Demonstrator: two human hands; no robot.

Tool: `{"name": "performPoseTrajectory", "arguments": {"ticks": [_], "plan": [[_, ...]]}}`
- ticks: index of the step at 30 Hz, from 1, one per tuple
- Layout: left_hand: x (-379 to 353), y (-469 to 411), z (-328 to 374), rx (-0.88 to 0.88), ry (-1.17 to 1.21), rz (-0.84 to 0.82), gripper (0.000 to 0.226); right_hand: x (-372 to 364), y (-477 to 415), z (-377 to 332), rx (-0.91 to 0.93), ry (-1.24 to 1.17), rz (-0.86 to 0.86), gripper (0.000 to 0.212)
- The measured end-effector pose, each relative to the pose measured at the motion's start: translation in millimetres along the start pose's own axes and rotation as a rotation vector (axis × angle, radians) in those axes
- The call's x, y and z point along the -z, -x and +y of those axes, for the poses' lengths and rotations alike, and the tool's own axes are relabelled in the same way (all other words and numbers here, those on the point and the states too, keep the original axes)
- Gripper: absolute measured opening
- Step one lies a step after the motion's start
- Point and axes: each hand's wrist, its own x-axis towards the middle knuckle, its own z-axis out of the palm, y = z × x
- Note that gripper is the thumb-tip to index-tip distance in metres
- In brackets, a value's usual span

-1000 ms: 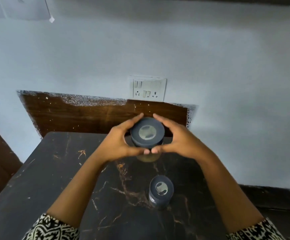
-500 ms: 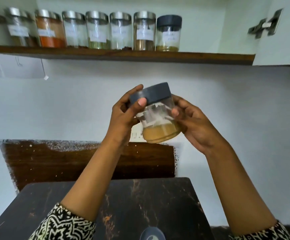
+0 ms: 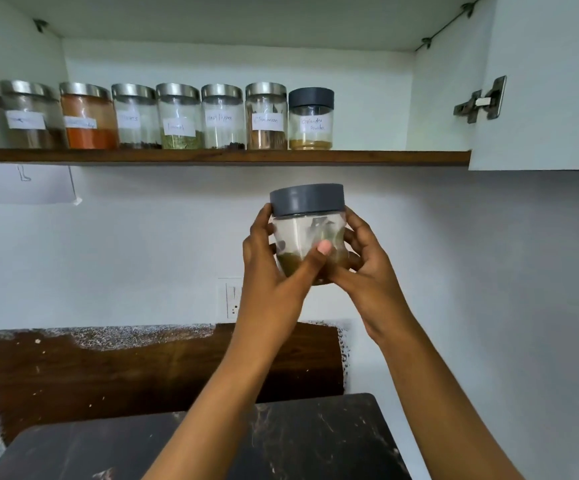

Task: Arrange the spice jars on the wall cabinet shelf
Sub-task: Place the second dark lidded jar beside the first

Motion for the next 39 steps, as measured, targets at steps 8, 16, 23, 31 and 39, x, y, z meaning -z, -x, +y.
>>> {"name": "performPoseTrajectory", "arguments": {"ticks": [8, 16, 23, 31, 39], "plan": [[2.8, -19.0, 0.2, 0.039, 0.249, 0.009, 0.083, 1.9, 3.0, -9.4, 0.040, 0.108, -0.043, 0.085], [5.6, -38.7, -7.5, 0.231, 0.896, -0.245, 0.088, 14.1, -11.9, -14.0, -0.113, -0.405, -0.355, 0.093], [-1.5, -39.3, -8.7, 0.285, 0.870, -0.155, 0.058, 3.1, -7.9, -20.8, 0.024, -0.239, -0.178, 0.095], [0.3, -23.4, 16.6, 0.026, 0.250, 0.014, 0.040, 0.4, -4.5, -21.0, 0.160, 0.149, 0.060, 0.107], [3.3, -18.9, 18.5, -0.023, 0.131, -0.077, 0.068, 11.0, -2.5, -29.1, 0.132, 0.154, -0.046, 0.104]]}}
